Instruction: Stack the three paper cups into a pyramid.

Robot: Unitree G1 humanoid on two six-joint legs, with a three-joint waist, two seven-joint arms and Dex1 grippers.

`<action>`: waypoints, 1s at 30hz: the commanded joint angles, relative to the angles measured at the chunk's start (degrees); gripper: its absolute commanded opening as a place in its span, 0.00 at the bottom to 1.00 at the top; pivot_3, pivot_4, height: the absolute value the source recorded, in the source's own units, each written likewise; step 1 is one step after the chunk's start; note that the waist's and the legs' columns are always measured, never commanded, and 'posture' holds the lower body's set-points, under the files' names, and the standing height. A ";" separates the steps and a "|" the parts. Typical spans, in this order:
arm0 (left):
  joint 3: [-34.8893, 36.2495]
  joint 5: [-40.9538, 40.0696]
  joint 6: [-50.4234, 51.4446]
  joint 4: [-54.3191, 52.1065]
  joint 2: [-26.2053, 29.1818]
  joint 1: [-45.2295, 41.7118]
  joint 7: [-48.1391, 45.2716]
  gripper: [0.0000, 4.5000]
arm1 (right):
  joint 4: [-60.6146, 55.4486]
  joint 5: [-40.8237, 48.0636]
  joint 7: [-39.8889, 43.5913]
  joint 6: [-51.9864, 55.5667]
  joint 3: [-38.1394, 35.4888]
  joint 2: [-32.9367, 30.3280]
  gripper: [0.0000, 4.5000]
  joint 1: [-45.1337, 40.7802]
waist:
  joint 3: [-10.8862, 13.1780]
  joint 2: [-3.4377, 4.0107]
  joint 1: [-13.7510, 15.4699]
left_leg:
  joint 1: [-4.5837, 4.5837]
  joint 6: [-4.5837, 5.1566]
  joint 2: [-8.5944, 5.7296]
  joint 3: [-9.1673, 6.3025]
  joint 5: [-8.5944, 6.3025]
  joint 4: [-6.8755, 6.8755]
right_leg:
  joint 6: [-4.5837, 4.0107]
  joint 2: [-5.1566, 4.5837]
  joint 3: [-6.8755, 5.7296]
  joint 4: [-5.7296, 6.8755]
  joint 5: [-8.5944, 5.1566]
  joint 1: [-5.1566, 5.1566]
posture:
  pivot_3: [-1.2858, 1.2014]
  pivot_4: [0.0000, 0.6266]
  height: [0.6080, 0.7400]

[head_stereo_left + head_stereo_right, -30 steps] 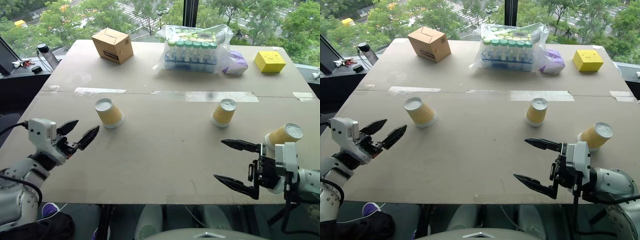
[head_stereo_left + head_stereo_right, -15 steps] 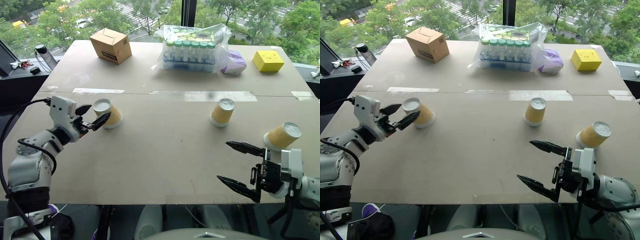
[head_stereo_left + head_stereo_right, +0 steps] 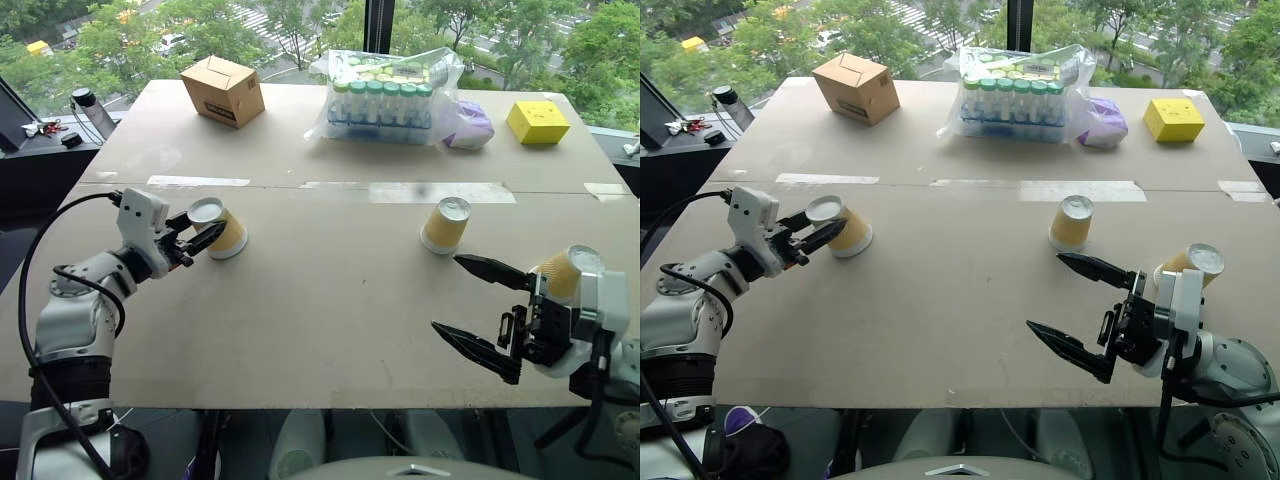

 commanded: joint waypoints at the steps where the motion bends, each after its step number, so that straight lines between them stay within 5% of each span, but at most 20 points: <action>1: 0.59 -3.74 -0.44 -2.43 -0.48 -1.93 -4.73 0.54 | -2.10 -0.10 -1.34 0.35 -0.38 -0.21 1.00 -0.70 | 0.00 0.00 0.04 | -0.01 0.00 0.00 0.00 0.00 0.01 | 0.00 0.00 0.00 0.00 0.00 0.00 | 0.52 0.24 1.00; 6: -2.20 -11.05 7.57 -12.32 -0.75 -1.55 -11.51 0.54 | -2.26 -1.62 -2.35 0.54 0.69 0.30 1.00 -0.58 | 0.00 0.00 0.26 | -0.13 -0.03 0.00 -0.03 0.02 0.10 | 0.00 0.00 -0.05 0.00 0.00 -0.03 | 0.52 0.24 1.00; 11: -13.27 -7.86 8.01 -19.57 -4.11 -2.66 -13.20 0.54 | -2.70 -5.56 -4.07 -0.18 2.57 1.26 1.00 0.48 | -0.01 0.03 0.25 | -0.12 -0.03 -0.02 -0.03 0.02 0.11 | 0.00 0.04 -0.03 0.01 0.00 -0.02 | 0.52 0.24 1.00; 18: -20.58 -0.50 0.72 -14.14 -7.82 -6.89 -14.35 0.54 | -5.23 -8.27 -6.00 -1.30 2.00 2.55 1.00 4.98 | -0.01 0.06 0.11 | -0.12 -0.02 -0.02 -0.02 0.02 0.11 | 0.00 0.32 0.04 0.02 0.00 -0.05 | 0.52 0.24 1.00; 30: -22.20 4.22 -7.85 -3.65 -11.96 -10.51 -15.70 0.54 | -7.84 -12.57 -8.46 -3.48 1.25 3.79 1.00 11.53 | -0.02 0.08 0.30 | -0.12 -0.01 -0.04 -0.01 0.01 0.18 | 0.01 0.33 0.04 0.03 0.00 -0.03 | 0.52 0.24 1.00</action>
